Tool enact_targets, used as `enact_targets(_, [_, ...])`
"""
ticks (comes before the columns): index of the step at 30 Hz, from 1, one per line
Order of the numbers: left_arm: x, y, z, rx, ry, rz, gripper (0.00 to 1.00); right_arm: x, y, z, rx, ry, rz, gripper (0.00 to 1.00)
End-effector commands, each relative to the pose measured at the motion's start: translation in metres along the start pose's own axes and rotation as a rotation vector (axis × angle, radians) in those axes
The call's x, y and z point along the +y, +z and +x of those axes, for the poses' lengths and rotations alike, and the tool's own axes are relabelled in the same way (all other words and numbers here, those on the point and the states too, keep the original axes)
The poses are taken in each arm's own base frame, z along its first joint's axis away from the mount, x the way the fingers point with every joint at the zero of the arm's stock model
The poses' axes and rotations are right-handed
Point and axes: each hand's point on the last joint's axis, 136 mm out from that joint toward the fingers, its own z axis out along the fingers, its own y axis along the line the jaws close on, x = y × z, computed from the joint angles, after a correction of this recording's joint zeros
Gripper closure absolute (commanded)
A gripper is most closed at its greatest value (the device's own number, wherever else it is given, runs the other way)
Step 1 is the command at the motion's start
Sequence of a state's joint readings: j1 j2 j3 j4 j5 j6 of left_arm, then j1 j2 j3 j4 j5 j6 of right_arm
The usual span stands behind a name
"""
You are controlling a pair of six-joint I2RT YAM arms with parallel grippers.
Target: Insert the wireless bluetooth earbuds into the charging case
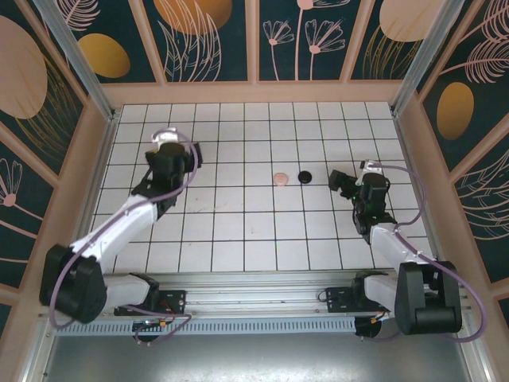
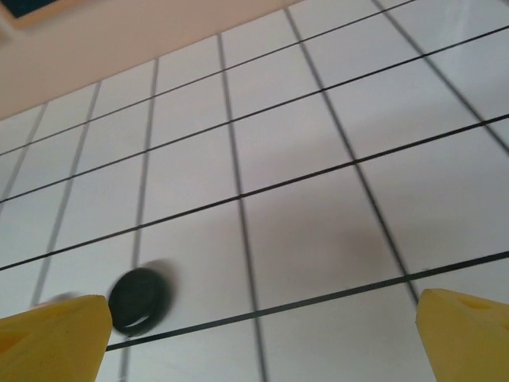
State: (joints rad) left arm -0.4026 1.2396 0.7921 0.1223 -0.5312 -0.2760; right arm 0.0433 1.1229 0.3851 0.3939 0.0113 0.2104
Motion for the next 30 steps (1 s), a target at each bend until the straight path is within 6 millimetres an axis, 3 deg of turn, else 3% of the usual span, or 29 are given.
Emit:
enact_targets(1, [0.045, -0.011, -0.020, -0.242, 0.043, -0.154, 0.01, -0.010, -0.003, -0.034, -0.173, -0.052, 0.033, 0.01])
enact_targets(6, [0.086, -0.004, 0.022, -0.230, 0.032, -0.236, 0.01, -0.018, -0.011, -0.035, -0.265, -0.139, 0.055, 0.01])
enact_targets(12, [0.108, 0.007, 0.064, -0.241, -0.034, -0.221, 0.01, -0.029, -0.016, -0.027, -0.307, -0.149, 0.046, 0.01])
enact_targets(17, [0.097, 0.009, 0.057, -0.312, 0.047, -0.149, 0.01, -0.030, -0.015, -0.024, -0.337, -0.155, 0.016, 0.01])
enact_targets(21, [0.109, -0.004, 0.069, -0.376, -0.015, -0.089, 0.01, -0.023, -0.011, -0.030, -0.376, -0.148, -0.029, 0.01])
enact_targets(23, [0.111, -0.006, 0.065, -0.427, -0.029, -0.080, 0.01, -0.017, -0.004, -0.026, -0.378, -0.159, -0.069, 0.01])
enact_targets(26, [0.114, 0.026, 0.073, -0.289, -0.033, -0.121, 0.01, -0.015, 0.011, -0.014, -0.363, -0.183, -0.080, 0.01])
enact_targets(30, [0.121, 0.026, 0.073, -0.290, -0.068, -0.107, 0.01, -0.016, 0.027, -0.009, -0.269, -0.180, -0.078, 0.01])
